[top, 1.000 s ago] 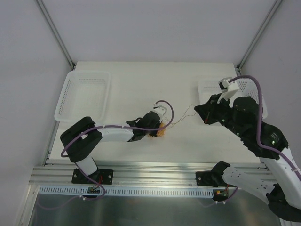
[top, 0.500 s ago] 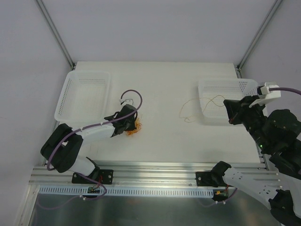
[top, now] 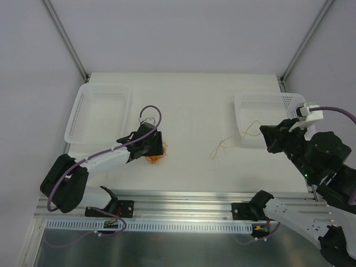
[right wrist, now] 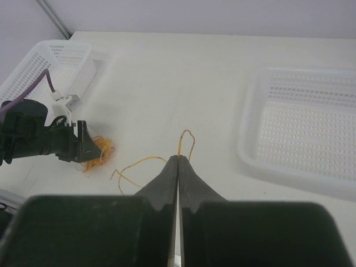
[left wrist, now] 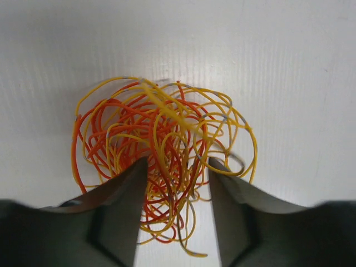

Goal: Untangle the cables

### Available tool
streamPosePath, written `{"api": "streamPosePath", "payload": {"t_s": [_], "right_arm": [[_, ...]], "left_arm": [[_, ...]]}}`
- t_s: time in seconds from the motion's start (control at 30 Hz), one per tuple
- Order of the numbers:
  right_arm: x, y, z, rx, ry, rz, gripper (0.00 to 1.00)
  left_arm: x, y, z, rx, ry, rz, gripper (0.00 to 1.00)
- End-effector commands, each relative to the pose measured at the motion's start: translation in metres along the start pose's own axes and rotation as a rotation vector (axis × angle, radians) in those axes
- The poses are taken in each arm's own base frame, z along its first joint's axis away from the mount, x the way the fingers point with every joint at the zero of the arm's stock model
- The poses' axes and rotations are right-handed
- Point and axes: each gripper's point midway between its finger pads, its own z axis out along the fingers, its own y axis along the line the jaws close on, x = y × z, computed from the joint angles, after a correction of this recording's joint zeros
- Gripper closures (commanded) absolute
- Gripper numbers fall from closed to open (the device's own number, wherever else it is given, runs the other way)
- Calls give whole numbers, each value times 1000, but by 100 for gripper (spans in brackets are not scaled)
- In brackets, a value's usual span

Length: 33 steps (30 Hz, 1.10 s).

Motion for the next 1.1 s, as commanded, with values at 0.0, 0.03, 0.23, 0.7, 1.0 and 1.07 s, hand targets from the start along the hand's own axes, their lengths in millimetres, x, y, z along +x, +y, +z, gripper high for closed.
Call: {"api": "streamPosePath", "payload": {"t_s": [0.0, 0.03, 0.23, 0.7, 1.0, 1.07], "right_arm": [[10, 13, 11, -38, 47, 23, 99], [13, 17, 17, -44, 67, 17, 99], [8, 30, 46, -26, 111, -12, 99], [-76, -20, 99, 166, 18, 2, 99], [-103, -83, 122, 266, -69, 126, 99], [-99, -100, 130, 302, -58, 147, 100]], "left_arm": [[-8, -21, -25, 124, 14, 11, 43], [-11, -25, -30, 141, 7, 12, 35], [-38, -39, -80, 238, -98, 24, 1], [-24, -28, -130, 293, -118, -4, 1], [2, -16, -135, 316, -96, -49, 1], [4, -14, -135, 314, -101, -51, 1]]}}
